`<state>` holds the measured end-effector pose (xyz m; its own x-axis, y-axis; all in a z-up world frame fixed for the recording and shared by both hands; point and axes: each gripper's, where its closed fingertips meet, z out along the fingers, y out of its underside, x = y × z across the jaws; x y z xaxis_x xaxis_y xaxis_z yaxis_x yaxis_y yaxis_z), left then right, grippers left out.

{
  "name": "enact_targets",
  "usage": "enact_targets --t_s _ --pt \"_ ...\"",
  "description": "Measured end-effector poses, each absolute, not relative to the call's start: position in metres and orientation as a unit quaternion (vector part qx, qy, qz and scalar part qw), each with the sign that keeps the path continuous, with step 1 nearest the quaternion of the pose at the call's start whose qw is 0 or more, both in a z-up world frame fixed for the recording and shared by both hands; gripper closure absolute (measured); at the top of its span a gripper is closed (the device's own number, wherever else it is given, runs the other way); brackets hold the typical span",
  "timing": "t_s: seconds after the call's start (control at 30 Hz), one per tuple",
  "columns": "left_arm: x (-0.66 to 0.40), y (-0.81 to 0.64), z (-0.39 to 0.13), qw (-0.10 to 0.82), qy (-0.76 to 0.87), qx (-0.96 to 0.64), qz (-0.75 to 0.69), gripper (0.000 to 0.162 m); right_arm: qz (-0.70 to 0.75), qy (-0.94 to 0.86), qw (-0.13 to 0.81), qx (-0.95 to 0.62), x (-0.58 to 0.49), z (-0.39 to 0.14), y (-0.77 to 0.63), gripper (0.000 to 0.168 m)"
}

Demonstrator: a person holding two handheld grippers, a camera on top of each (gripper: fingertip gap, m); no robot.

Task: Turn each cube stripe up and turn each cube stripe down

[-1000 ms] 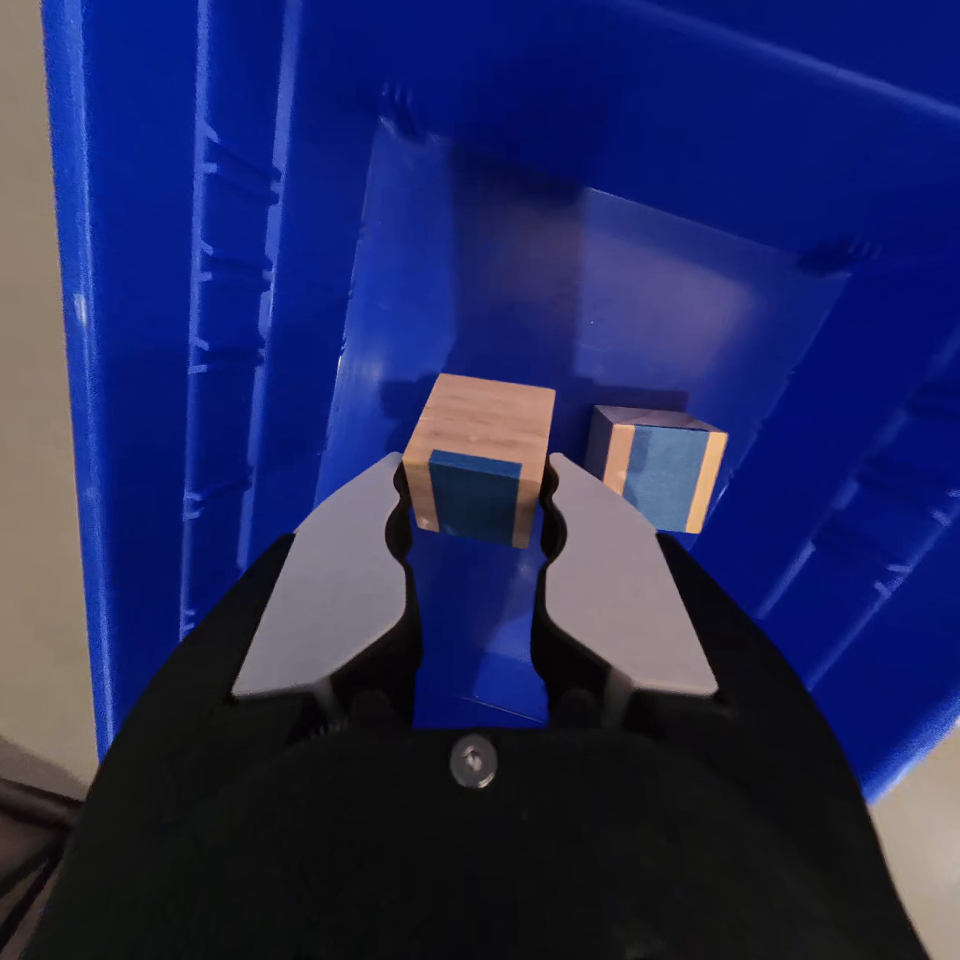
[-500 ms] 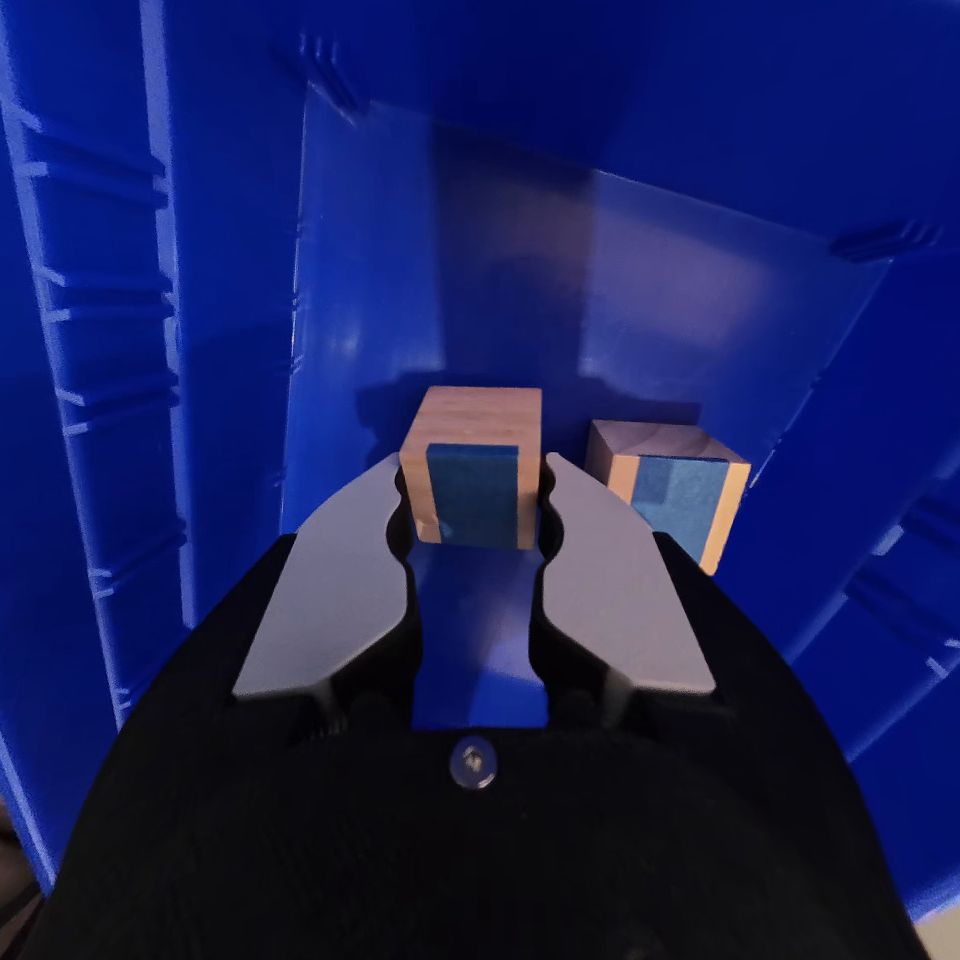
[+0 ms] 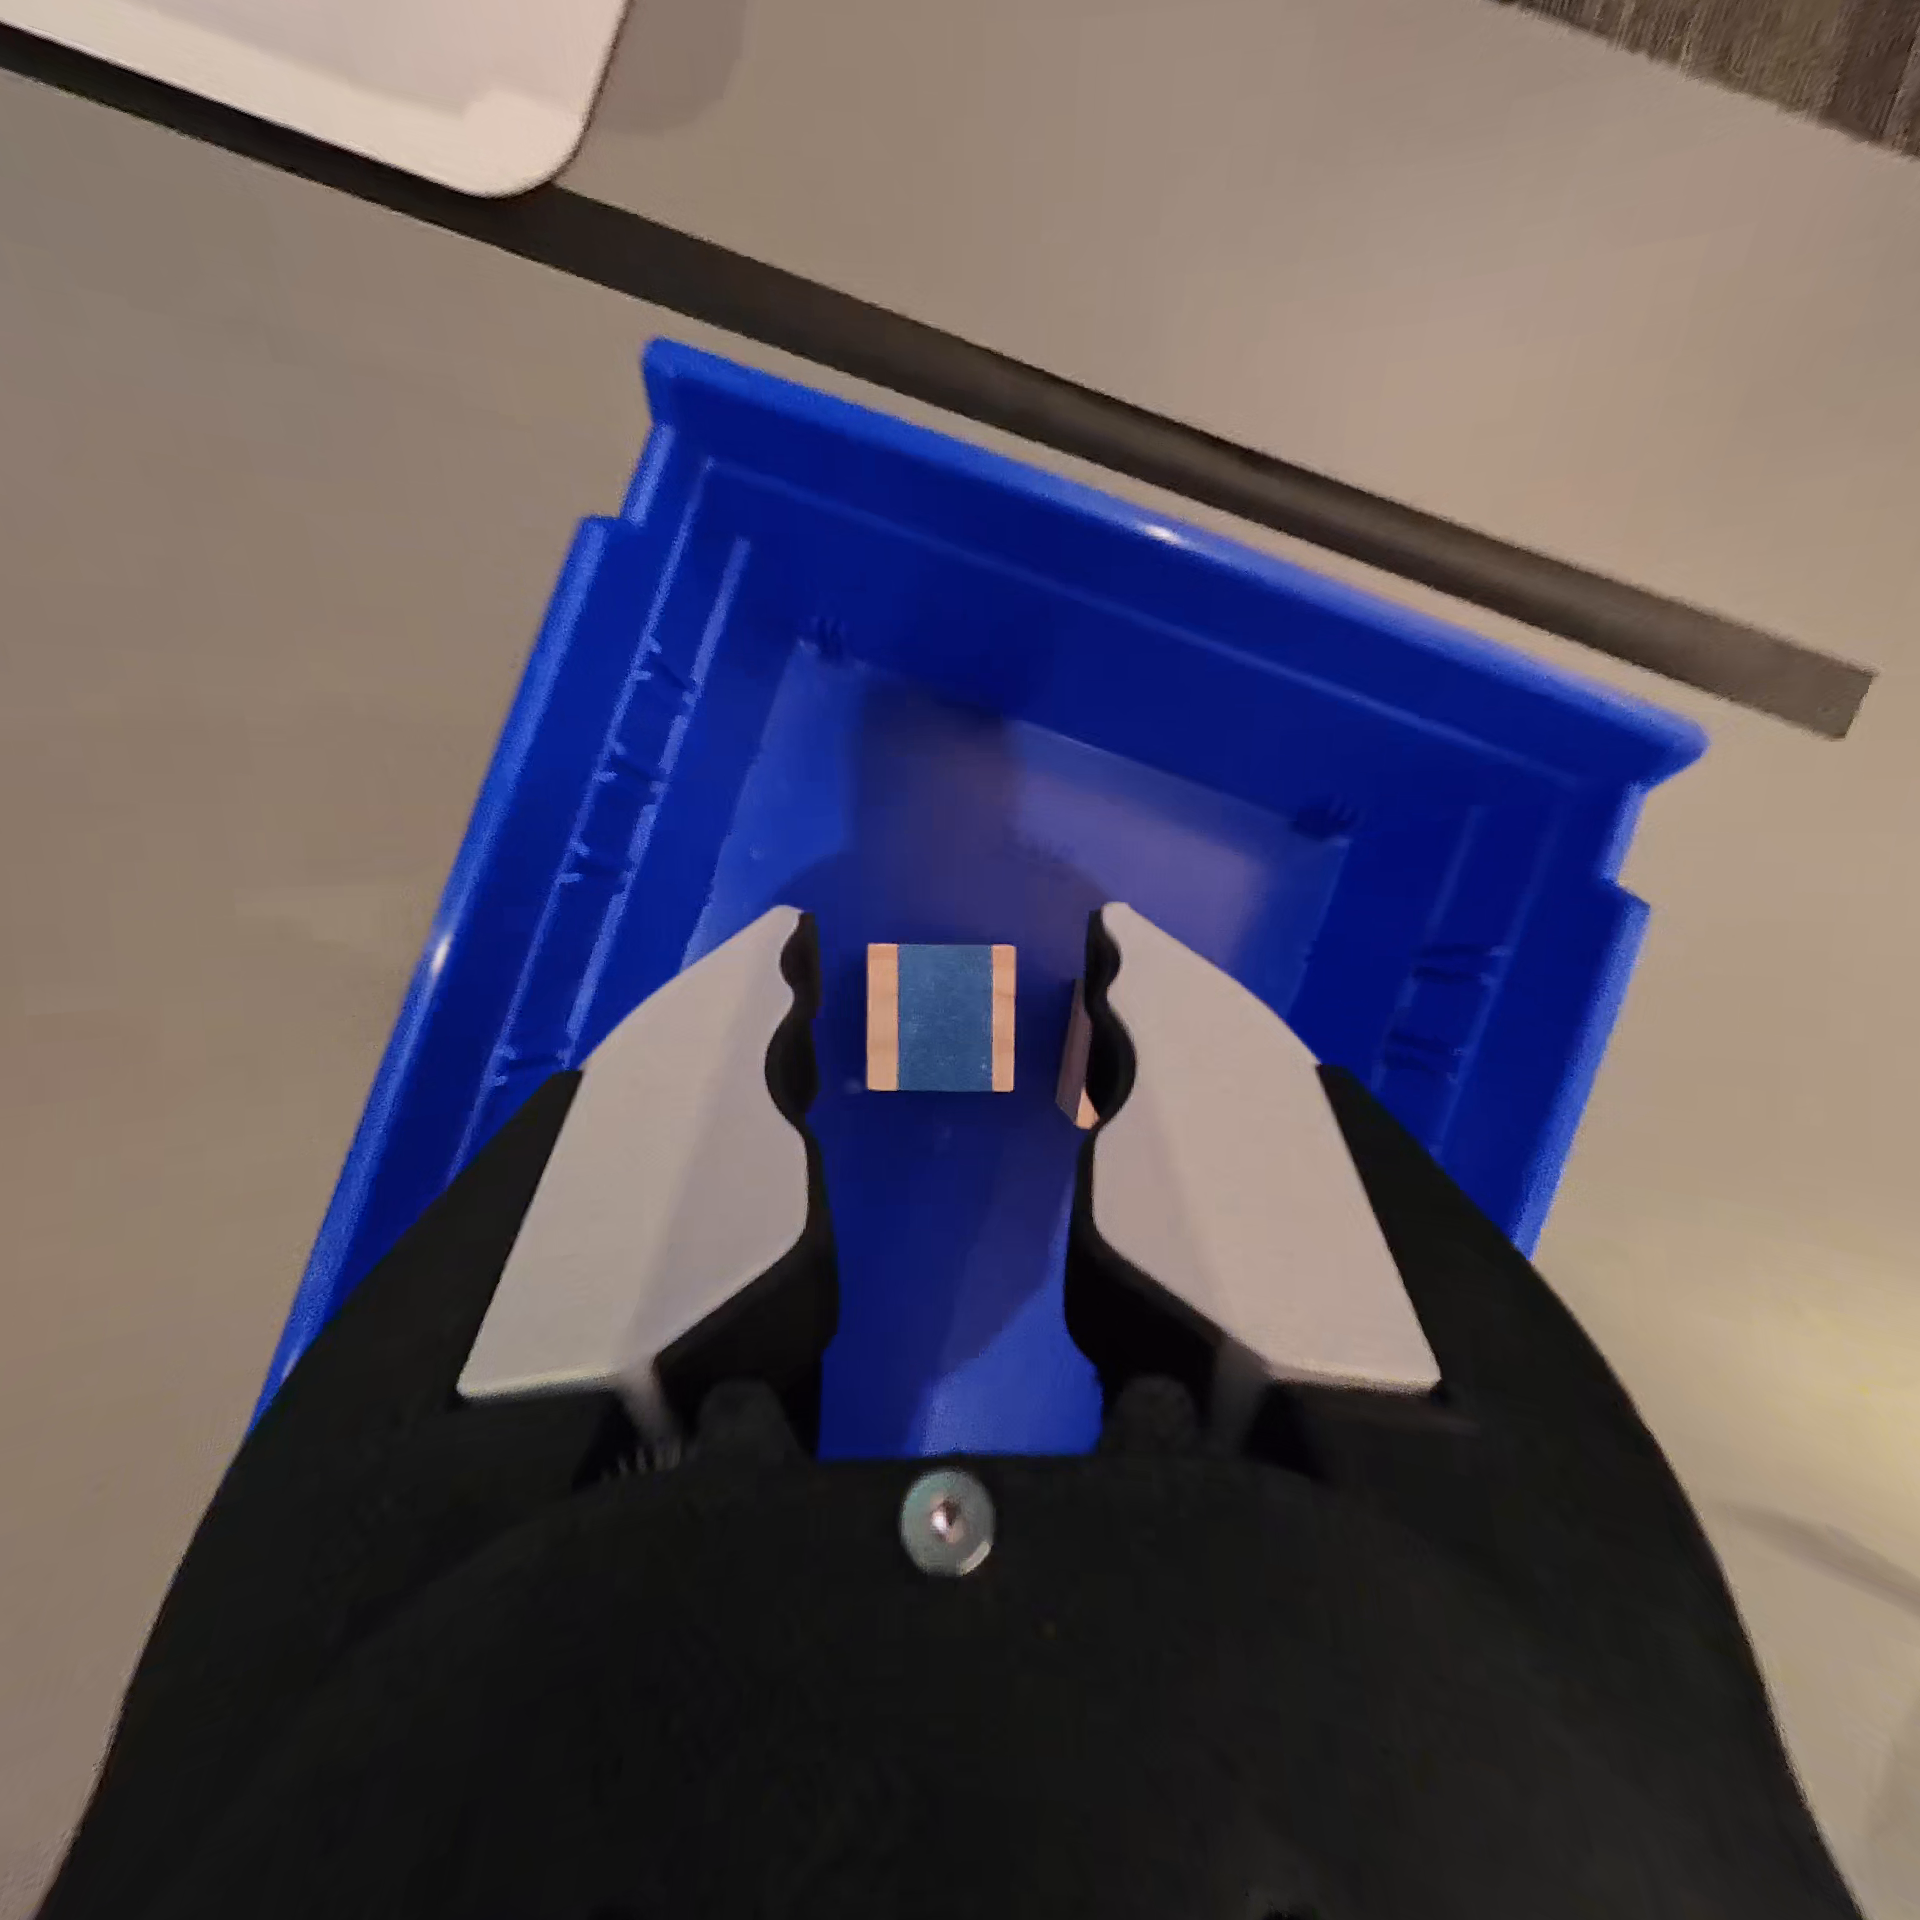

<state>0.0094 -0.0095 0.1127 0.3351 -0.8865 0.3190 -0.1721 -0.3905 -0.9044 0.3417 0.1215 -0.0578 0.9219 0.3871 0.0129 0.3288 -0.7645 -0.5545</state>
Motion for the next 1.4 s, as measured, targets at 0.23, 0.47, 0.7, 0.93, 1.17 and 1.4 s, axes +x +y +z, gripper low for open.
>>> enact_targets --t_s 0.23,0.47,0.7,0.93,1.17,1.4 --pt "-0.117 0.053 0.073 0.453 0.193 -0.857 -0.155 0.119 0.06 -0.21 0.291 -0.932 0.336 -0.052 0.118 0.117" --pt "-0.177 0.09 0.011 0.382 0.168 -0.908 -0.019 0.114 0.056 -0.229 0.286 -0.929 0.328 -0.056 0.117 0.117" --pt "-0.196 0.095 -0.049 0.263 0.059 -0.962 -0.029 0.113 0.038 -0.252 0.245 -0.935 0.324 -0.075 0.113 0.117" --pt "-0.2 0.092 -0.084 0.19 0.014 -0.982 -0.016 0.105 0.031 -0.269 0.227 -0.935 0.317 -0.083 0.11 0.117" --pt "-0.206 0.087 -0.107 0.142 -0.012 -0.989 -0.026 0.103 0.026 -0.283 0.221 -0.933 0.312 -0.085 0.108 0.117" --pt "-0.206 0.087 -0.114 0.132 -0.017 -0.991 -0.029 0.101 0.022 -0.289 0.217 -0.932 0.31 -0.086 0.107 0.117"
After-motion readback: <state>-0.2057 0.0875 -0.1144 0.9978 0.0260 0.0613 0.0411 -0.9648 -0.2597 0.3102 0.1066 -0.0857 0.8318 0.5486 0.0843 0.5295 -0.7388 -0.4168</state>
